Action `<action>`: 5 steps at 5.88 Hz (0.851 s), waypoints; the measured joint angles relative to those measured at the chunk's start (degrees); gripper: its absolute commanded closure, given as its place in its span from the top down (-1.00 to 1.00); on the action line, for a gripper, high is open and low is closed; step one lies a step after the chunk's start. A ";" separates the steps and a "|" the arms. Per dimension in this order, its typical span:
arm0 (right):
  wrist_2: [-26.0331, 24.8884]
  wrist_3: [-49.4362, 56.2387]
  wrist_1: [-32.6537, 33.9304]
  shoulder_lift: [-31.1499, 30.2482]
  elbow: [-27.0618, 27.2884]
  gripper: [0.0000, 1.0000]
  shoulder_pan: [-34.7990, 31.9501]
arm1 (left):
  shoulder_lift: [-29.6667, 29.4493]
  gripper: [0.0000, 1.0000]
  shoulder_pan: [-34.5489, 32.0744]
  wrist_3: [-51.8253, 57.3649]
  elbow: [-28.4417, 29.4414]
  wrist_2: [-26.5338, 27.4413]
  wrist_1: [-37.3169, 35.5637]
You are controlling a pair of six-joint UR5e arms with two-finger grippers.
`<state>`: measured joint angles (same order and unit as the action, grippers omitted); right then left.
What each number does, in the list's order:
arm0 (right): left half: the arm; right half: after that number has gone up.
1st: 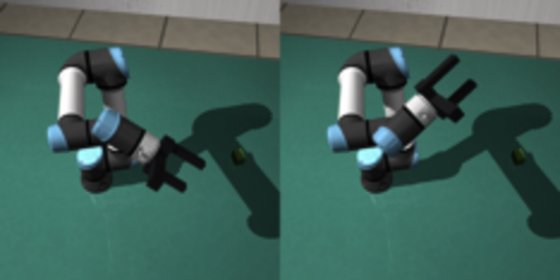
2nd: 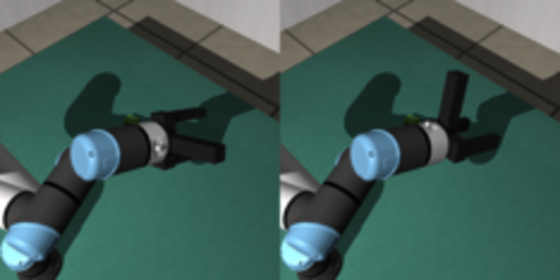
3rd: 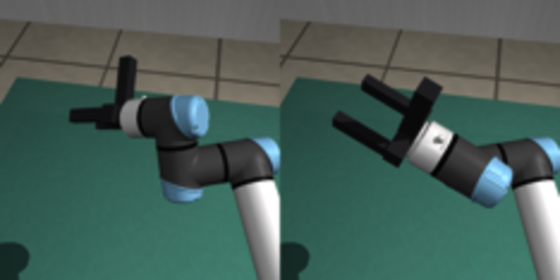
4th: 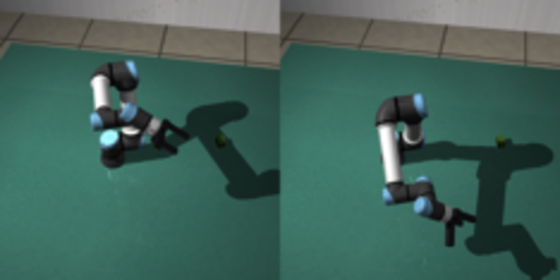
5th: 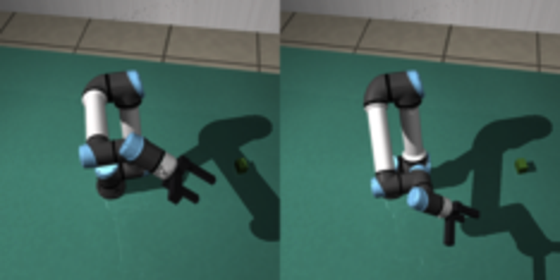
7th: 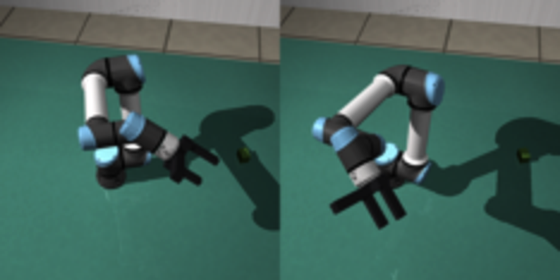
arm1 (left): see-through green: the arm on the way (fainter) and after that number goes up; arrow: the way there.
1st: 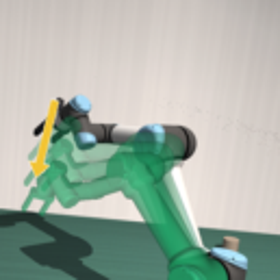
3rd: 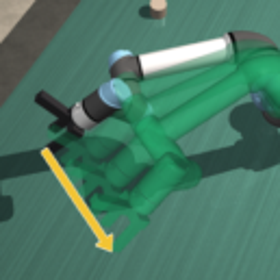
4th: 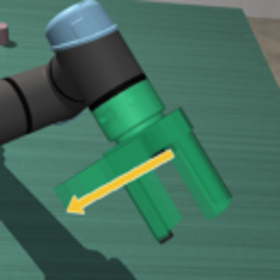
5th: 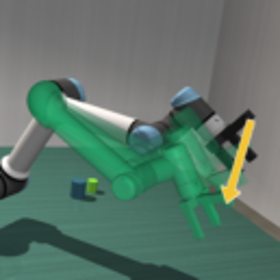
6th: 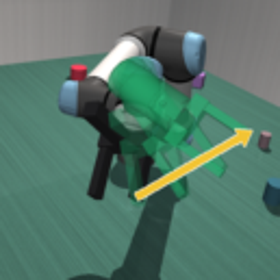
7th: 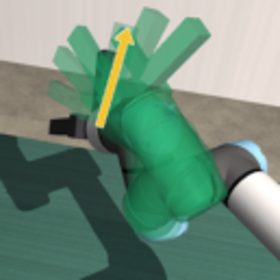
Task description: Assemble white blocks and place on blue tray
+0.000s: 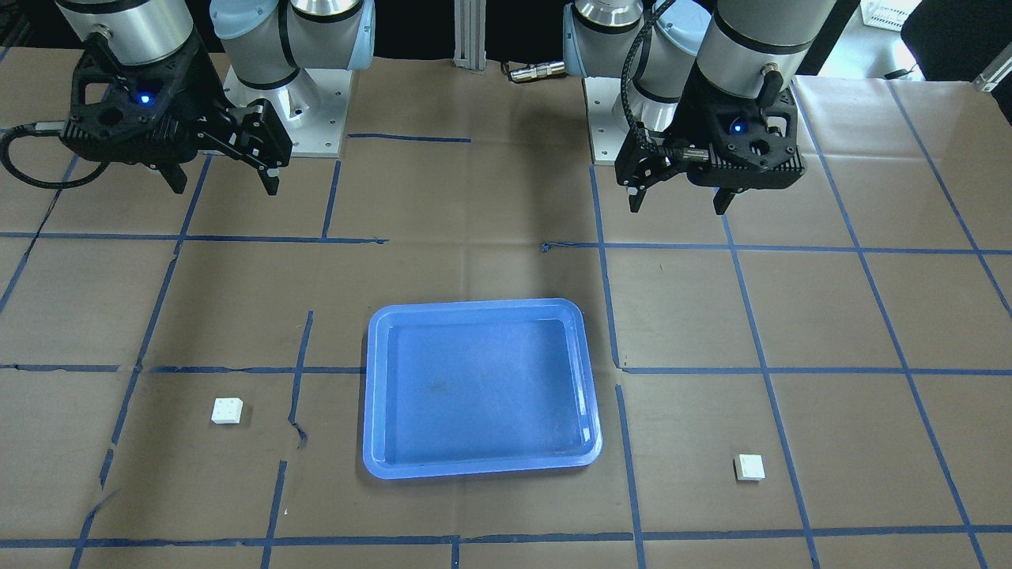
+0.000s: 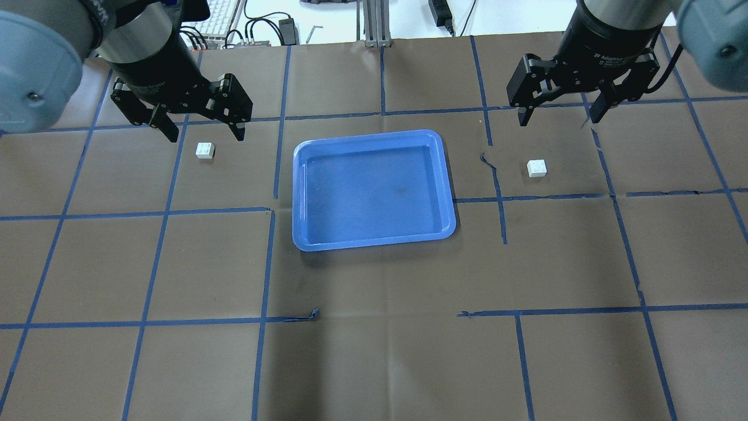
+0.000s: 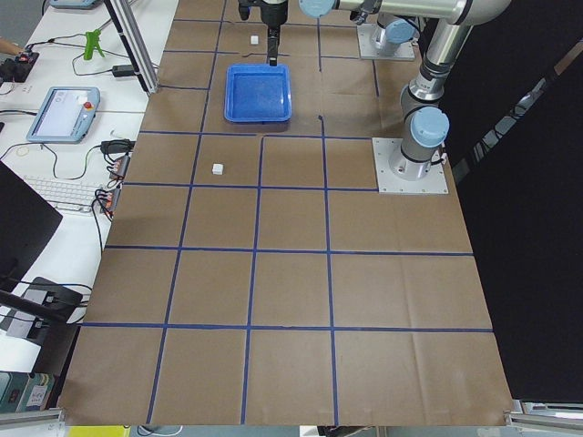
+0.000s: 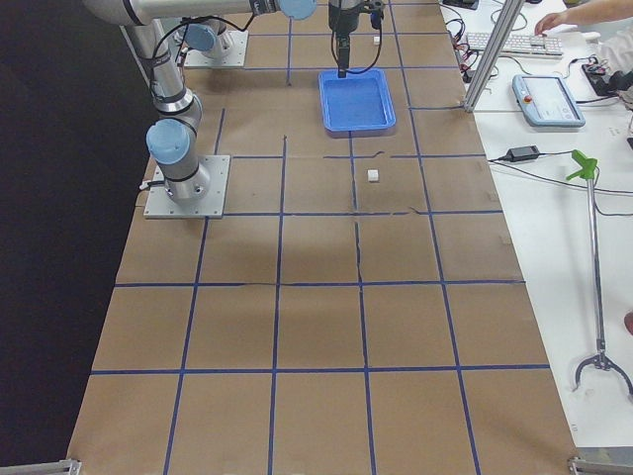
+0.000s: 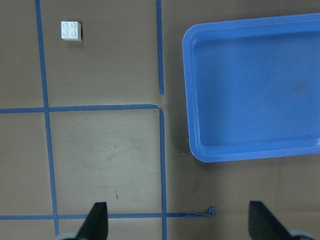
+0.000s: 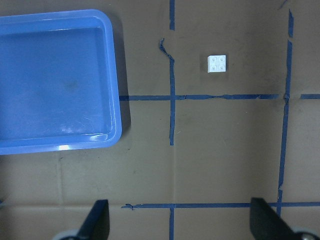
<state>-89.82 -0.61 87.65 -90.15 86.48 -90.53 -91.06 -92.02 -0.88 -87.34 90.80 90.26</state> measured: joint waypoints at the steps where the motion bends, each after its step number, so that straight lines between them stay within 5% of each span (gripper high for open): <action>1: 0.00 0.00 -0.02 -0.02 0.00 1.00 0.00 | 0.04 0.99 0.00 0.00 -0.02 0.02 0.00; 5: -0.45 0.21 -0.67 -0.19 -0.06 1.00 -0.14 | 0.24 0.99 0.04 -0.02 -0.09 0.07 0.02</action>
<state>-90.27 -0.40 86.99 -90.33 86.42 -90.67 -90.81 -91.98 -0.90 -87.43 90.87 90.29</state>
